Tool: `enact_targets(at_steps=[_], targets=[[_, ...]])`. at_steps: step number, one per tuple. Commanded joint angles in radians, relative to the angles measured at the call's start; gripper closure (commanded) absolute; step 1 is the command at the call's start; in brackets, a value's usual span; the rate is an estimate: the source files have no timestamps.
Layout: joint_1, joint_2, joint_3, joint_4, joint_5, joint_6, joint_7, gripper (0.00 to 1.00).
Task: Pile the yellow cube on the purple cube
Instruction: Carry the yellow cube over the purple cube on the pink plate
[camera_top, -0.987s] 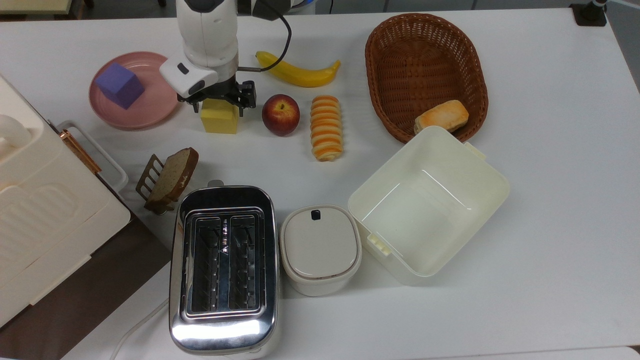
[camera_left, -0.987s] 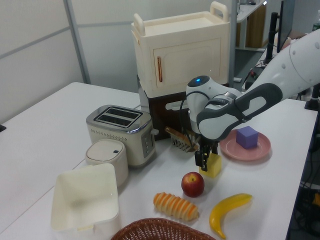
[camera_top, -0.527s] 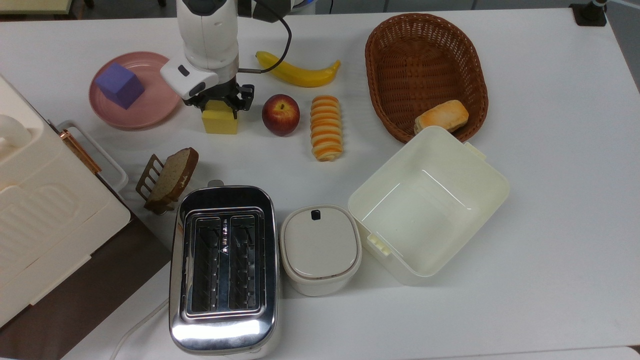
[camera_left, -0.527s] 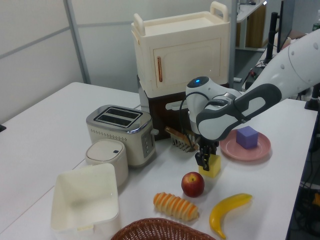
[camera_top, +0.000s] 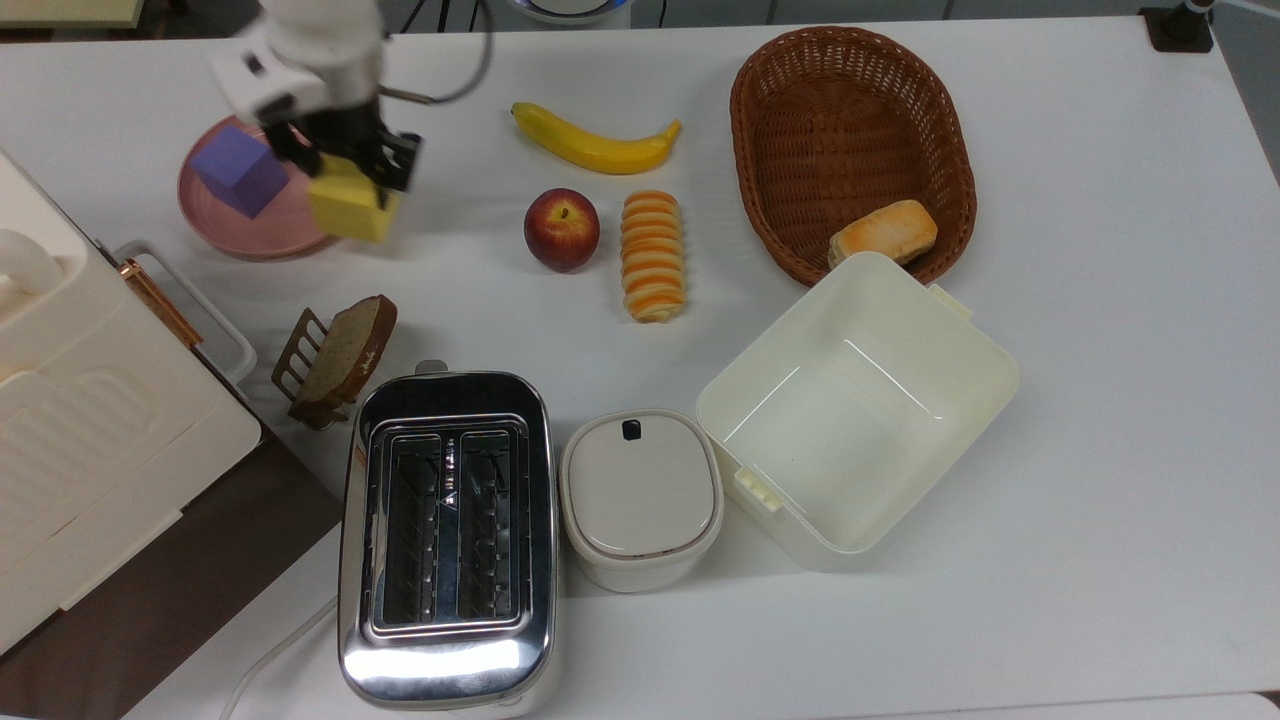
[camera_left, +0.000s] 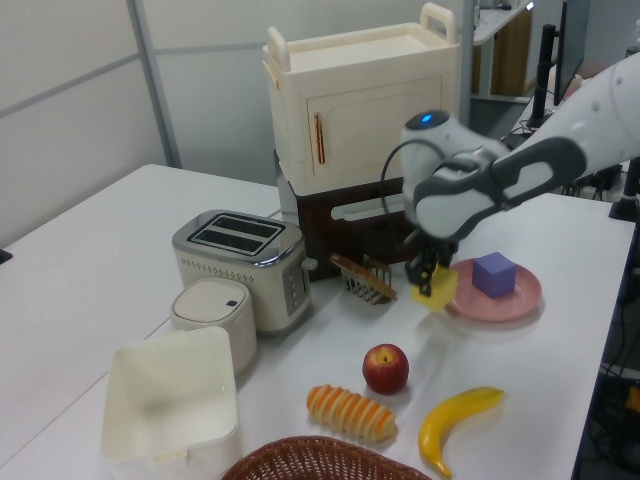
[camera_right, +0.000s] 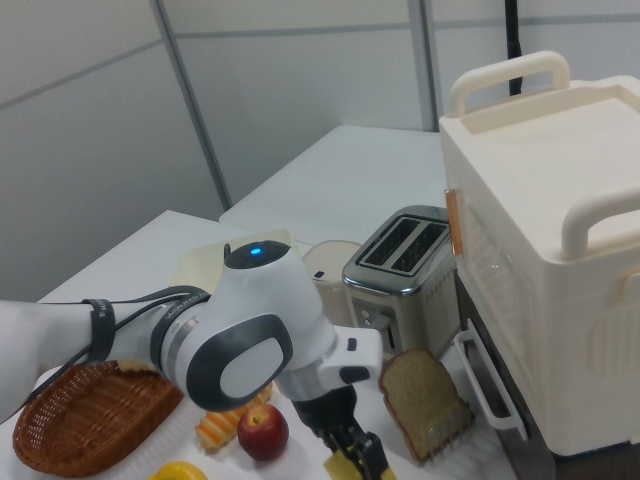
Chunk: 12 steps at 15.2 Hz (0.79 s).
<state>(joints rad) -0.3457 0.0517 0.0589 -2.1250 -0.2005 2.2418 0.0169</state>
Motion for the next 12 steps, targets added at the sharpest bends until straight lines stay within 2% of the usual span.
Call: enact_targets(at_steps=[1, 5, 9, 12], targets=[[-0.006, -0.087, -0.076, -0.026, -0.005, -0.028, 0.034, 0.91], [-0.006, -0.128, -0.191, -0.026, 0.016, -0.04, 0.011, 0.91], [-0.006, -0.127, -0.257, -0.026, 0.022, -0.045, -0.057, 0.91], [-0.003, -0.119, -0.286, -0.026, 0.038, -0.042, -0.095, 0.91]])
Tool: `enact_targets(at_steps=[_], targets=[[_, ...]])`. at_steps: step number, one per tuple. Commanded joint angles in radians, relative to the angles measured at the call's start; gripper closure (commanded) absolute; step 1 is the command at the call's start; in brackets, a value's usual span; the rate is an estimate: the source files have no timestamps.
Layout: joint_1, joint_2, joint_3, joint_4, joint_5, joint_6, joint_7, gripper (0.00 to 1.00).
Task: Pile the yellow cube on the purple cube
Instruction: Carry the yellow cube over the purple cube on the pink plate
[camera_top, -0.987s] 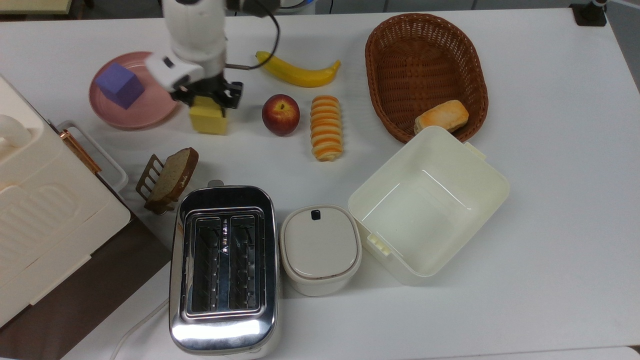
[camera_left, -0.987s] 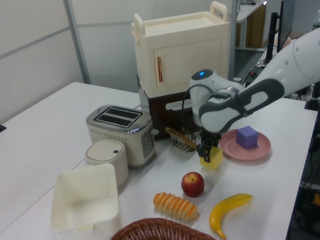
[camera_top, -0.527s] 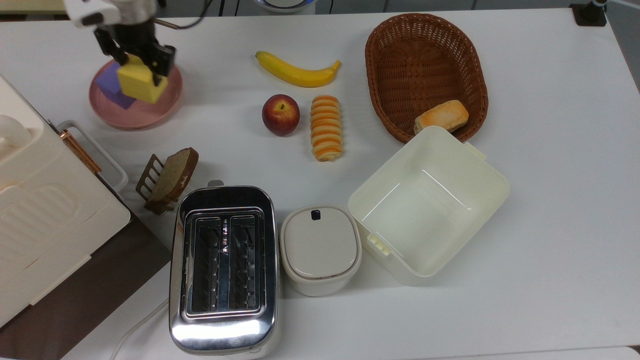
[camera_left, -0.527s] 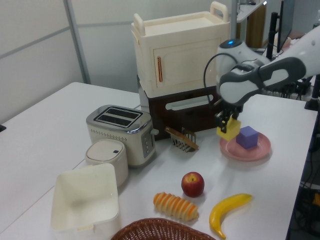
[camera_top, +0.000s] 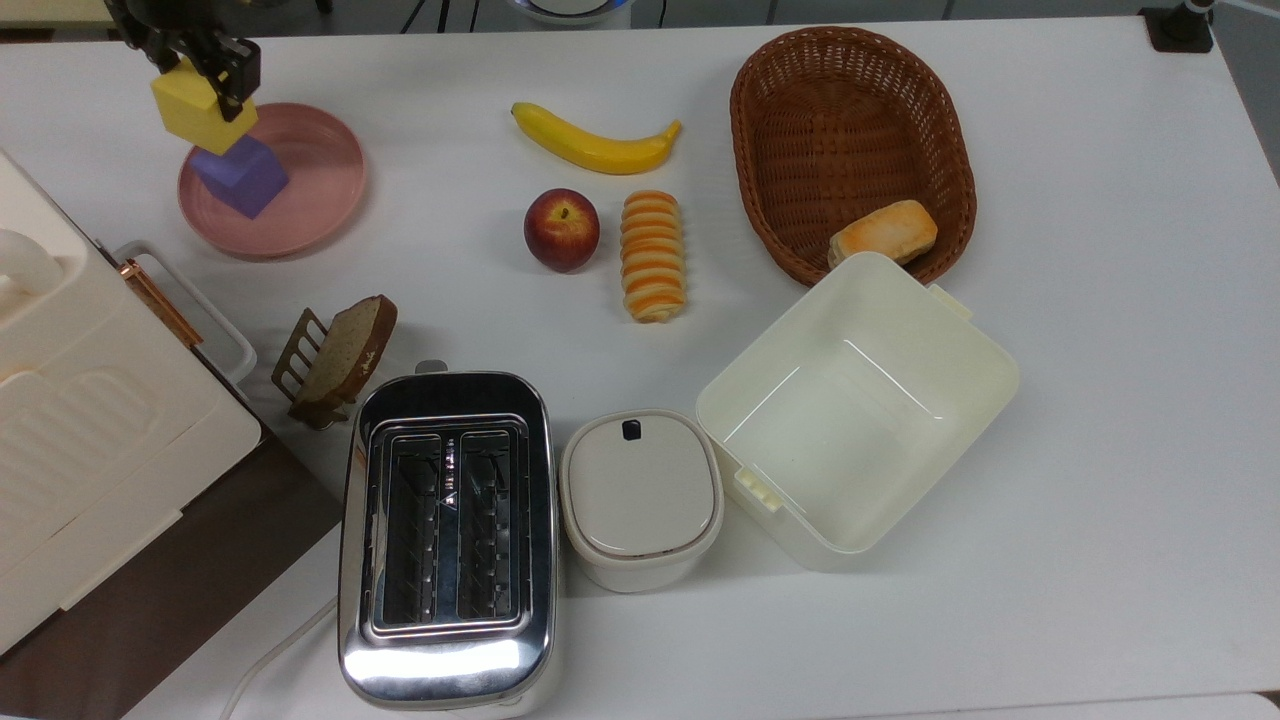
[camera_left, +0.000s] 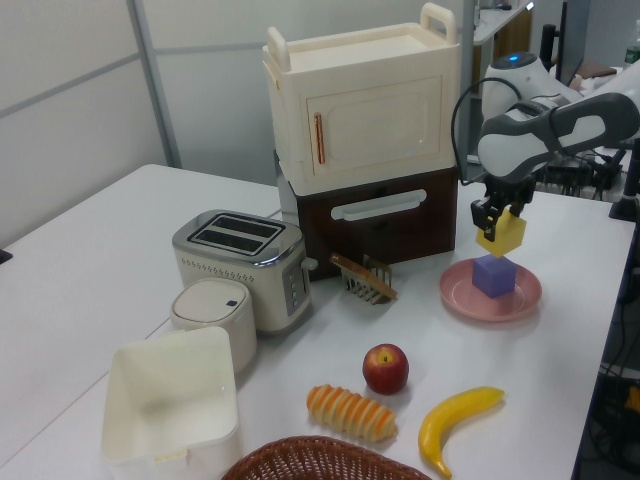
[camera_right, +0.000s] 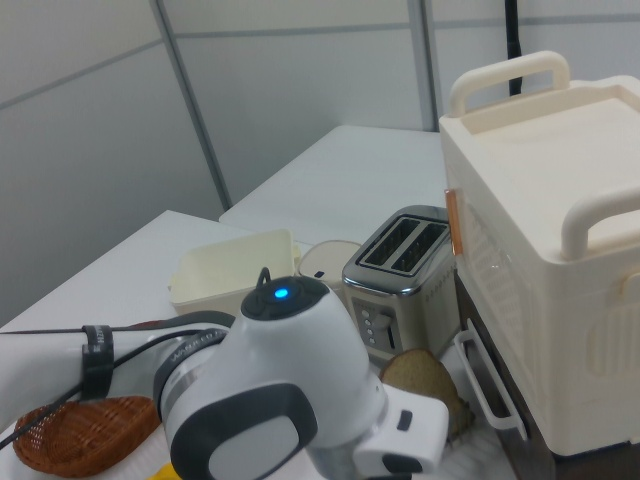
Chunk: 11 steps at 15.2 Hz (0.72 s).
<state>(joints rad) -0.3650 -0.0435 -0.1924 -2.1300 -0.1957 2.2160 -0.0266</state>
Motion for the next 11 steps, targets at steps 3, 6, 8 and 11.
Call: enact_targets(at_steps=[3, 6, 8, 11], targets=[[0.024, -0.004, -0.051, -0.021, 0.042, -0.009, -0.073, 0.91], [0.037, 0.008, -0.05, -0.015, 0.045, 0.008, -0.073, 0.91], [0.04, 0.025, -0.051, -0.011, 0.045, 0.014, -0.073, 0.91], [0.04, 0.042, -0.051, 0.001, 0.045, 0.014, -0.067, 0.91]])
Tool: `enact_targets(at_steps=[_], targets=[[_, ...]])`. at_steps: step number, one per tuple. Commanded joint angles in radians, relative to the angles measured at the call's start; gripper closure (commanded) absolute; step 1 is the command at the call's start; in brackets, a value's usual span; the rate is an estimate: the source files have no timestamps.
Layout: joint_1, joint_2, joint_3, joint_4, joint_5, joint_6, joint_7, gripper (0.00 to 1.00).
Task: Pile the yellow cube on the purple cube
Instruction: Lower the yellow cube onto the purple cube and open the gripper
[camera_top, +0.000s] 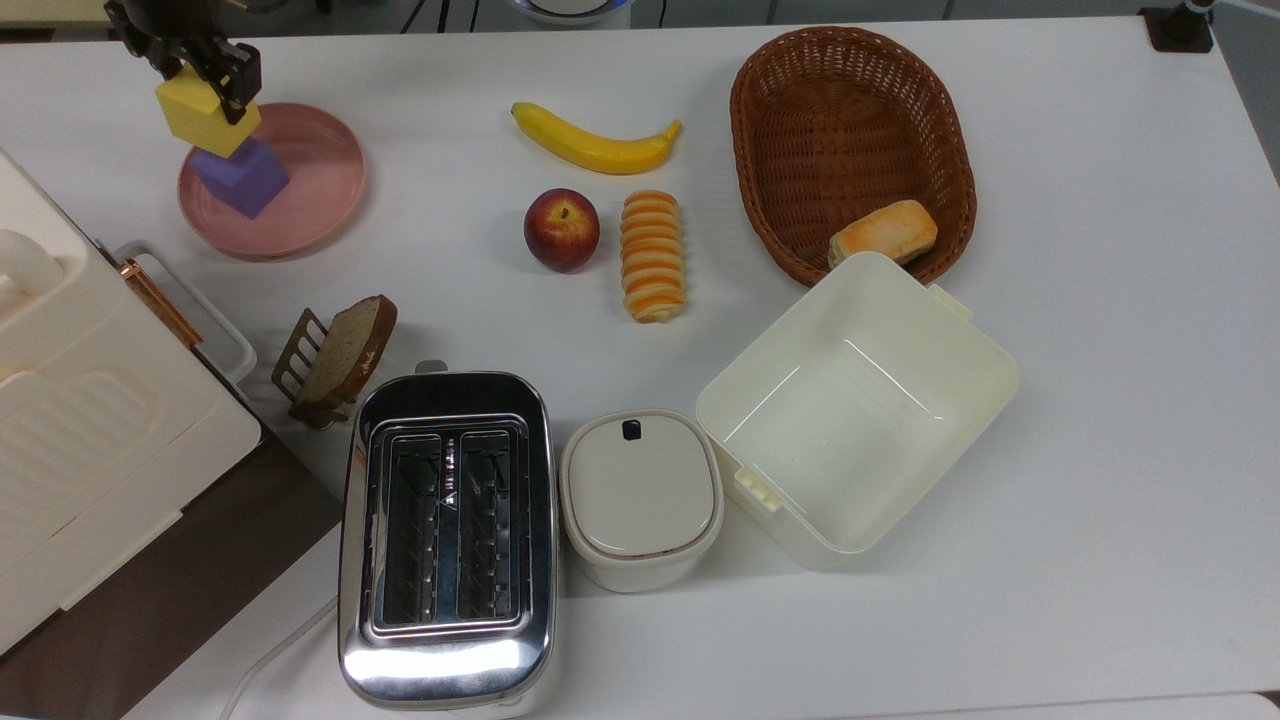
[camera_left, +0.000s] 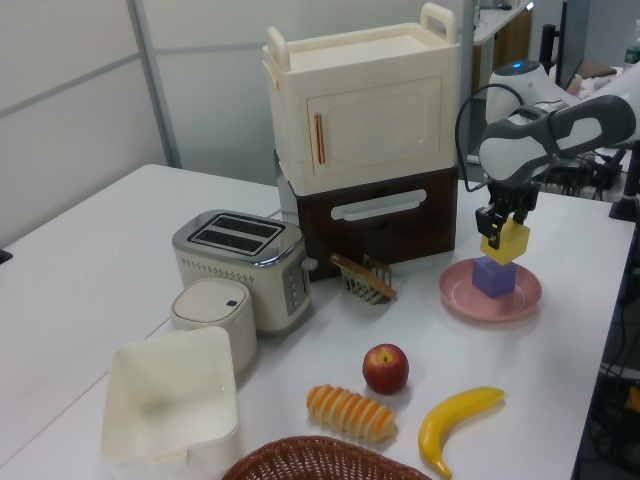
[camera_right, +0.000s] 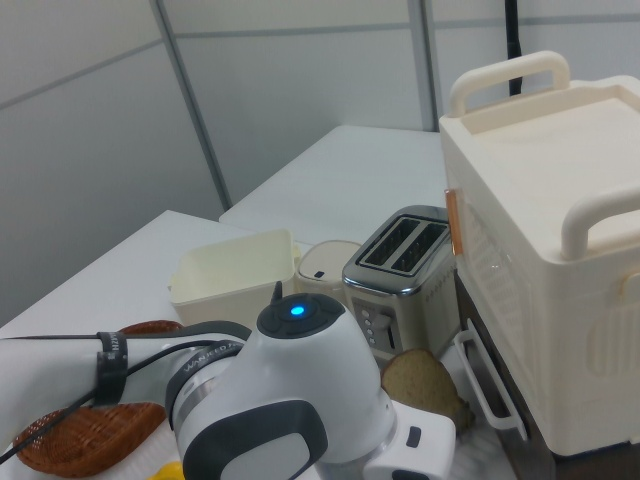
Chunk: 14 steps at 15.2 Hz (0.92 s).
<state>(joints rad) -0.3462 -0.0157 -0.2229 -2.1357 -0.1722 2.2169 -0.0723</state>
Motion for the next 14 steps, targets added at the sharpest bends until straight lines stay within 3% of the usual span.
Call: enact_targets(at_steps=[1, 11, 12, 13, 14], targets=[[0.023, 0.017, -0.02, 0.006, 0.022, 0.014, -0.02, 0.91], [0.044, 0.068, -0.02, 0.02, 0.022, 0.07, -0.015, 0.91], [0.044, 0.074, -0.018, 0.02, 0.022, 0.07, -0.015, 0.62], [0.044, 0.077, -0.018, 0.02, 0.022, 0.07, -0.015, 0.17], [0.047, 0.08, -0.016, 0.02, 0.022, 0.07, -0.014, 0.0]])
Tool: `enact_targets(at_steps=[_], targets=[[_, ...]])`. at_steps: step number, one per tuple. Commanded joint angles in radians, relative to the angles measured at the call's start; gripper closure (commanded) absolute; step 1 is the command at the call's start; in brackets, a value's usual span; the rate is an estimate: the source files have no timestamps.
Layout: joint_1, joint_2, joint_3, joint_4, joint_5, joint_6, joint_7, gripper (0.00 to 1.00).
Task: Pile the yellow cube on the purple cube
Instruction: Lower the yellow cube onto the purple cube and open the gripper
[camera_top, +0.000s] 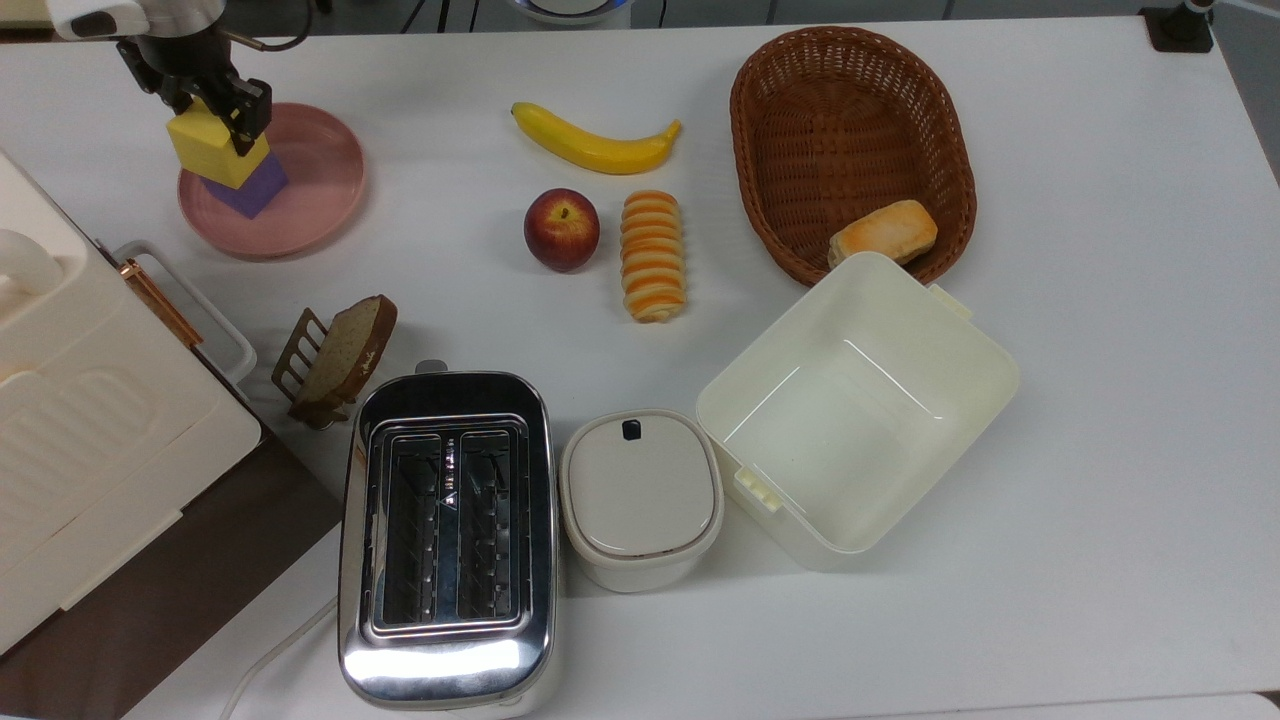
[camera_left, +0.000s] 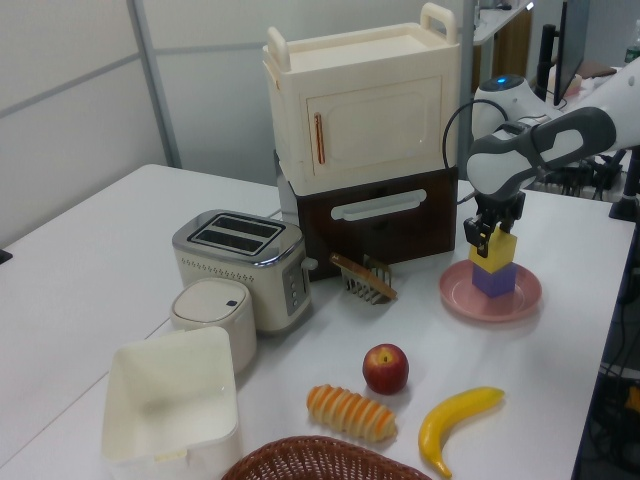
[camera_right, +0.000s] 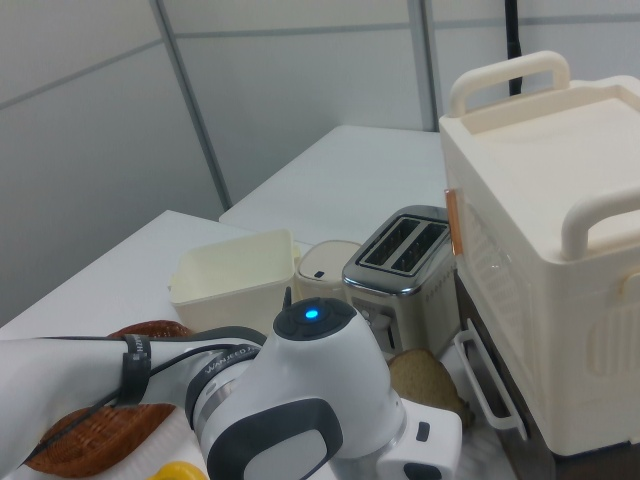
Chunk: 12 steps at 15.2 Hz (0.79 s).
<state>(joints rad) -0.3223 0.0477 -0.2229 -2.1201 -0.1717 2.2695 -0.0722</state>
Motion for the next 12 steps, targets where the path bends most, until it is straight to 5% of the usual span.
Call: enact_targets(at_steps=[1, 10, 12], targets=[[0.031, 0.017, -0.016, 0.005, 0.021, 0.018, -0.014, 0.0], [0.032, -0.003, -0.009, 0.006, 0.02, 0.004, 0.028, 0.0], [-0.006, -0.093, 0.026, 0.014, 0.003, -0.072, 0.071, 0.0]])
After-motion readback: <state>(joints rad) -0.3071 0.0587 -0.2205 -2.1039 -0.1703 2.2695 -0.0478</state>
